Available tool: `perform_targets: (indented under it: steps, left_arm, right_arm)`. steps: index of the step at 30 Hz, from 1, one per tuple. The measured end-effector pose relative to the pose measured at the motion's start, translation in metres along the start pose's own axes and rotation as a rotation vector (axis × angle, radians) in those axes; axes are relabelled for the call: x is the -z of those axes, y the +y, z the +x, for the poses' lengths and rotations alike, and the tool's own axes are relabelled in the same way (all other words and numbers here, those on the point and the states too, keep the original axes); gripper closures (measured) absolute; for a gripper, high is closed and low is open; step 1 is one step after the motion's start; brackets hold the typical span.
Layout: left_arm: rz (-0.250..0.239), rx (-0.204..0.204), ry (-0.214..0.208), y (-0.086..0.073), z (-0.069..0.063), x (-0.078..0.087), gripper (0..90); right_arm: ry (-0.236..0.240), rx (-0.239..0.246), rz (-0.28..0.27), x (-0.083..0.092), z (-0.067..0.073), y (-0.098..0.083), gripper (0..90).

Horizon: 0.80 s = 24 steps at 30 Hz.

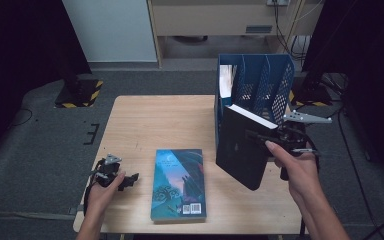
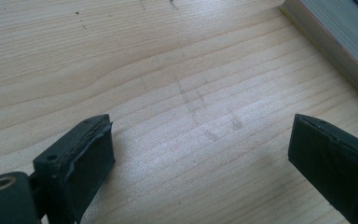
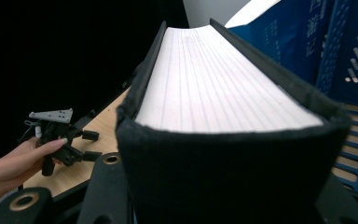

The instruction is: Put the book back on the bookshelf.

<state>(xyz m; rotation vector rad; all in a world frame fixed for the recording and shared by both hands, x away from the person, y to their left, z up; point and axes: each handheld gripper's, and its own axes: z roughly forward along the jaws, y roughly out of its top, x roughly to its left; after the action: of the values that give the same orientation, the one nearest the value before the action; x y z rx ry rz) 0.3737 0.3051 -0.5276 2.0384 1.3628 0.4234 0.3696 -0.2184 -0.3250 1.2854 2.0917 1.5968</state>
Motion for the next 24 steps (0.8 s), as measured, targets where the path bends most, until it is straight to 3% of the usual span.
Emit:
perform_targets:
  steps: [8,21,24]
  left_arm:
    - [-0.018,-0.024,0.018,-0.003,-0.003,-0.002,4.4]
    - [-0.035,-0.030,0.020,-0.005,-0.004,-0.003,2.3]
    - [-0.027,-0.054,0.028,-0.005,-0.005,-0.004,1.6]
  right_arm:
    - [-0.019,-0.013,-0.022,0.011,-0.005,0.009,53.0]
    - [-0.065,-0.029,-0.051,0.023,-0.014,0.021,53.0]
    - [-0.078,-0.034,-0.047,0.026,-0.018,0.024,53.0]
